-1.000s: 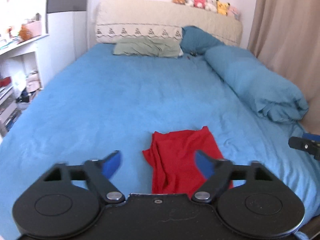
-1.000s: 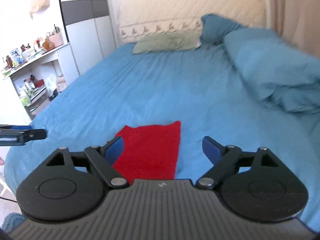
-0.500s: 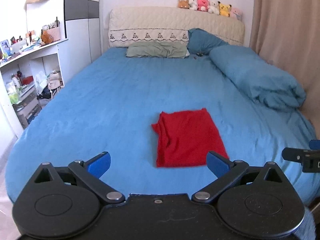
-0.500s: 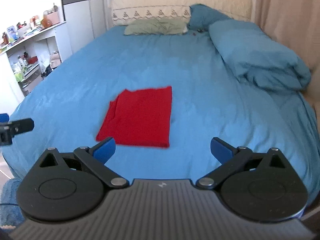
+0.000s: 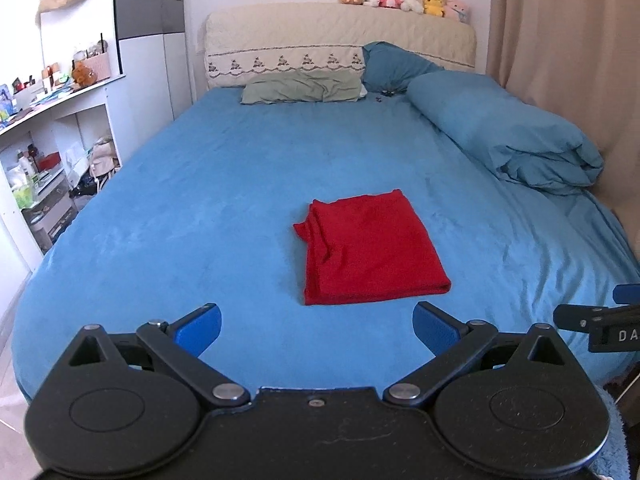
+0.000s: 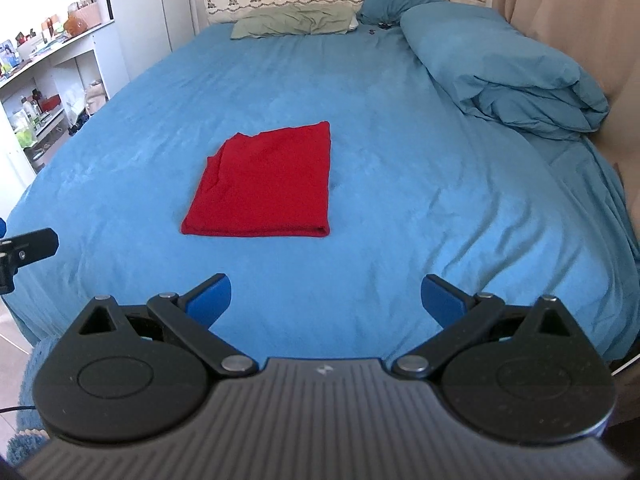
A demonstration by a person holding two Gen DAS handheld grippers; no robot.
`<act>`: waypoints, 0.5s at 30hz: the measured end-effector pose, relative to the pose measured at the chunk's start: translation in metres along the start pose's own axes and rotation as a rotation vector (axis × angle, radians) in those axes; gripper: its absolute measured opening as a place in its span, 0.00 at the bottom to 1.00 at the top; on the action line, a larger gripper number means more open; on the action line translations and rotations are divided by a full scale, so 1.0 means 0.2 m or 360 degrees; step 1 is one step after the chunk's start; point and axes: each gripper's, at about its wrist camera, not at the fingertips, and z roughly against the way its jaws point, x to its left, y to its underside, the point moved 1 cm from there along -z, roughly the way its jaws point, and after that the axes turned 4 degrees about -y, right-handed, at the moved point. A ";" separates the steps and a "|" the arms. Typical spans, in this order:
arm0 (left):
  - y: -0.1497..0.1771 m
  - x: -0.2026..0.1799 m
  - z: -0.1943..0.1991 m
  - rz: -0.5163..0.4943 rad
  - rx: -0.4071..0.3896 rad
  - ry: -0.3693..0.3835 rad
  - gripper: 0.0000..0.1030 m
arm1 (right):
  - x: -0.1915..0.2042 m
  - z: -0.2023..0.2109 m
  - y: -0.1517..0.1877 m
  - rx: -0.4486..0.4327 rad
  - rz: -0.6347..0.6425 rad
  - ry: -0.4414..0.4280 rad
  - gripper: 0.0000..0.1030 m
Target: Fold small clothes
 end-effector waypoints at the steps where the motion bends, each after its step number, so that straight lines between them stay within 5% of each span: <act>1: 0.00 -0.01 0.00 -0.0002 -0.0001 0.0002 1.00 | 0.00 0.00 0.00 0.0001 -0.0001 0.0000 1.00; 15: -0.01 -0.05 -0.01 -0.0037 -0.0027 -0.0034 1.00 | -0.05 -0.01 0.00 0.0012 -0.0051 -0.0002 1.00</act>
